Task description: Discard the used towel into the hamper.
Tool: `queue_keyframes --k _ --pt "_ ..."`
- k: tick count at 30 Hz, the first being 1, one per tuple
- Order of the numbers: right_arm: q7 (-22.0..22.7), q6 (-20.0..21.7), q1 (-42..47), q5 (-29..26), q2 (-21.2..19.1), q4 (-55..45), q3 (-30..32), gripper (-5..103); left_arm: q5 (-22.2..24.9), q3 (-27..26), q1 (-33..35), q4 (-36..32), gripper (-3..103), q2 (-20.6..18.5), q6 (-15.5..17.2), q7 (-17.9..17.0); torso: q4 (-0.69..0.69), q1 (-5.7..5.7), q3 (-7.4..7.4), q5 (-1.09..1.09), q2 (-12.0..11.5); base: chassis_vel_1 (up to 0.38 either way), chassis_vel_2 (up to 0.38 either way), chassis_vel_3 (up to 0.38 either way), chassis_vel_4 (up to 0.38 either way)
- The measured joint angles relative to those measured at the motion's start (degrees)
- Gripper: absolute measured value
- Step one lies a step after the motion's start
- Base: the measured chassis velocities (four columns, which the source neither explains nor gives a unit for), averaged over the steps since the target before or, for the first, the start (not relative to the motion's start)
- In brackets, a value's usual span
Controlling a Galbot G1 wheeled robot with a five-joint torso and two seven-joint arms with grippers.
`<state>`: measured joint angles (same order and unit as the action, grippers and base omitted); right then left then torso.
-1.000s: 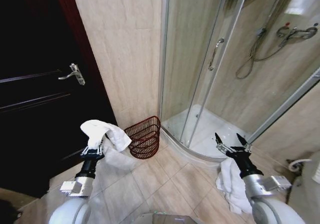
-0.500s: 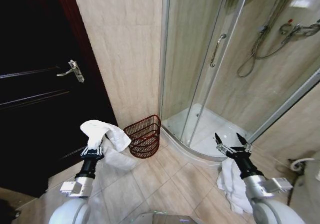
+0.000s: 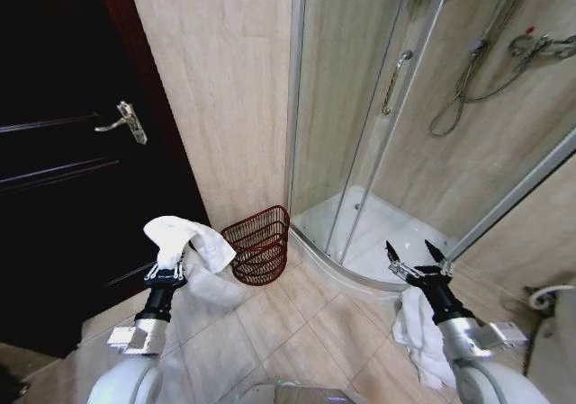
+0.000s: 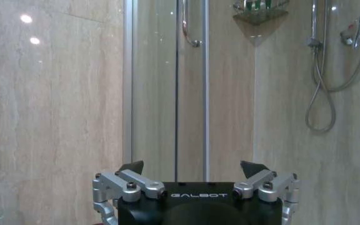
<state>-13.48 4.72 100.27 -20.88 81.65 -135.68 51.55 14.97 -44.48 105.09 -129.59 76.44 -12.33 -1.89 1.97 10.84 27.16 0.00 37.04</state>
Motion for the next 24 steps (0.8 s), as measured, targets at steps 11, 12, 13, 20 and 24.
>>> queue_keyframes --k 11,12,13,20,24 --pt "-0.1 0.2 -0.3 0.2 0.0 0.2 -0.1 100 0.1 -0.1 -0.1 0.3 11 -0.1 -0.1 0.1 0.00 -1.04 -1.55 0.00 -2.6 -0.003 0.004 0.004 -0.005" --pt "-0.1 0.2 -0.3 0.2 0.0 0.2 -0.1 100 0.1 -0.1 -0.1 0.3 11 -0.2 -0.1 0.1 0.00 -1.16 -1.70 0.00 -2.8 -0.065 0.040 0.041 -0.050" --pt "-0.1 0.2 -0.3 0.2 0.0 0.2 -0.1 100 0.1 -0.1 -0.1 0.3 11 -0.2 -0.1 0.1 0.00 -1.16 -1.70 0.00 -2.8 -0.065 0.040 0.041 -0.050" --pt "-0.1 0.2 -0.3 0.4 0.0 0.4 -0.2 100 0.1 -0.1 -0.1 0.4 11 -0.2 -0.3 0.1 0.00 -1.91 -2.86 0.00 -4.8 -0.102 0.094 0.096 -0.100" --pt "-0.1 0.2 -0.4 0.6 0.0 0.5 -0.4 100 0.0 -0.1 0.0 0.4 11 -0.2 -0.3 0.1 0.00 -2.27 -3.42 0.00 -5.7 -0.133 0.135 0.145 -0.135"
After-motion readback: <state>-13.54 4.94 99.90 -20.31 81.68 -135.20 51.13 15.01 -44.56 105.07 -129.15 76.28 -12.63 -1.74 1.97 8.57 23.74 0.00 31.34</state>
